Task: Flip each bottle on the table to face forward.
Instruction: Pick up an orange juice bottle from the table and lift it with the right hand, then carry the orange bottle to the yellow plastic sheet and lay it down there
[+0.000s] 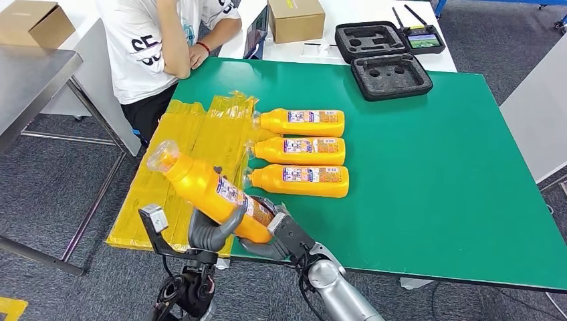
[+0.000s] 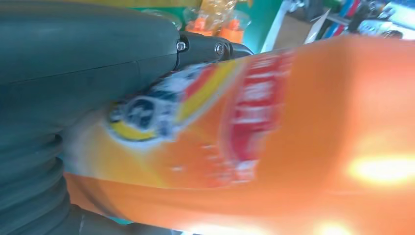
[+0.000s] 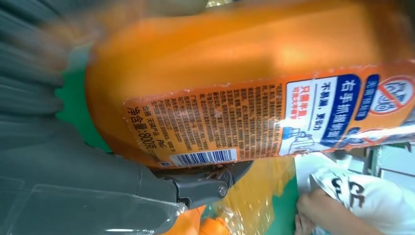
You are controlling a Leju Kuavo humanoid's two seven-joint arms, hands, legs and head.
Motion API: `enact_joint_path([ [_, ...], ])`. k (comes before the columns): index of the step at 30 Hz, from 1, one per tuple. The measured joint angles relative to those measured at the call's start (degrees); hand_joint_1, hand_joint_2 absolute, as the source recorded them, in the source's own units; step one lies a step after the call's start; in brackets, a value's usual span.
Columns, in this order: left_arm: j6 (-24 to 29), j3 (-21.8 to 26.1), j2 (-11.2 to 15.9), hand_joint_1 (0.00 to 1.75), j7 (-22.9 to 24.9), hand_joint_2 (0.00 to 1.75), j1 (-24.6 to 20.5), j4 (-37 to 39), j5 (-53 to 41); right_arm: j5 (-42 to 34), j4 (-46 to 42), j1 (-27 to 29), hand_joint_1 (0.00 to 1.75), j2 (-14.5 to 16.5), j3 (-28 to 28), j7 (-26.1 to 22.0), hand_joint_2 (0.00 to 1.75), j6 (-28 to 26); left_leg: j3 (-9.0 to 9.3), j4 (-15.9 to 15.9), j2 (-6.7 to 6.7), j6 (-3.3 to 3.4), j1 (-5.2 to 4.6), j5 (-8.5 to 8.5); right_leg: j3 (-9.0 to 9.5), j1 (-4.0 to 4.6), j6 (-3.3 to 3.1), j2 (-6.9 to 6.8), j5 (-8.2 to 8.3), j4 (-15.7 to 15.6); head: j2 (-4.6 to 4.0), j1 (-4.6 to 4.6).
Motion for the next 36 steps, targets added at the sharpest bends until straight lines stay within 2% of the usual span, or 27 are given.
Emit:
enact_joint_path([
  [10, -2.1, 2.4, -0.2, 0.0, -0.2, 1.75, 5.4, -5.2, 4.2, 2.4, 2.2, 0.2, 1.75, 0.0, 0.8, 0.6, 1.75, 1.0, -0.02, 0.0, 0.01, -0.01, 0.0, -0.02, -0.05, 0.0, -0.01, 0.01, -0.02, 0.0, 0.01, 0.0],
  [11, -2.2, 2.6, -0.3, 0.09, -0.2, 1.75, 5.7, -5.5, 4.3, 2.4, 2.4, 0.2, 1.75, 0.0, 0.8, 0.6, 1.75, 1.0, -0.02, 0.0, 0.01, -0.01, 0.0, -0.02, -0.05, 0.0, -0.01, 0.01, -0.02, 0.0, 0.01, 0.0],
  [14, -2.5, 3.0, -0.4, 1.39, -0.2, 1.75, 6.1, -6.1, 4.5, 2.5, 2.7, 0.2, 1.75, 0.0, 0.9, 0.7, 1.75, 1.0, -0.02, 0.0, 0.01, -0.01, 0.0, -0.02, -0.04, 0.0, -0.01, 0.01, -0.02, 0.0, 0.0, 0.0],
  [15, -2.6, 3.1, -0.4, 1.74, -0.2, 1.75, 6.2, -6.3, 4.5, 2.5, 2.9, 0.2, 1.75, 0.0, 0.9, 0.7, 1.75, 1.0, -0.02, 0.0, 0.01, -0.01, 0.0, -0.02, -0.04, 0.0, -0.01, 0.01, -0.01, 0.0, 0.0, -0.01],
  [22, -2.2, 2.7, -0.5, 1.75, -0.1, 1.75, 7.7, -7.9, -1.3, 2.3, 3.1, 0.6, 1.75, 0.0, 0.9, 0.7, 1.75, 1.0, -0.02, 0.0, 0.01, -0.01, 0.0, -0.01, -0.04, 0.0, -0.01, 0.0, -0.01, 0.0, 0.01, 0.0],
  [27, -1.9, 2.5, -0.5, 1.75, -0.2, 1.75, 7.9, -8.2, -2.0, 2.3, 3.1, 0.7, 1.75, 0.0, 0.9, 0.7, 1.75, 1.0, -0.02, 0.0, 0.01, -0.01, 0.0, -0.02, -0.04, 0.0, -0.01, 0.01, -0.02, 0.0, 0.01, 0.0],
  [34, 0.3, 1.2, -0.3, 1.75, -1.3, 1.75, 7.6, -8.8, -7.4, -0.1, 2.5, 1.1, 1.75, 0.0, 1.2, -0.1, 1.75, 0.5, -0.02, 0.0, 0.0, -0.01, 0.0, -0.01, -0.03, 0.0, -0.01, 0.0, -0.01, 0.0, 0.01, -0.01],
  [35, 0.6, 1.0, -0.3, 1.75, -1.4, 1.75, 7.3, -8.8, -7.6, -0.7, 2.2, 1.1, 1.63, 0.0, 1.2, -0.4, 1.75, 0.3, -0.02, 0.0, 0.0, 0.0, 0.0, -0.01, -0.03, 0.0, -0.01, 0.0, -0.01, 0.0, 0.0, -0.01],
  [36, 0.8, 0.8, -0.3, 1.75, -1.5, 1.75, 6.9, -8.8, -7.8, -1.2, 1.8, 1.1, 1.26, 0.1, 1.2, -0.5, 1.75, 0.1, -0.02, 0.0, 0.0, 0.0, 0.0, -0.01, -0.02, 0.0, 0.0, 0.0, -0.01, 0.0, 0.0, -0.01],
])
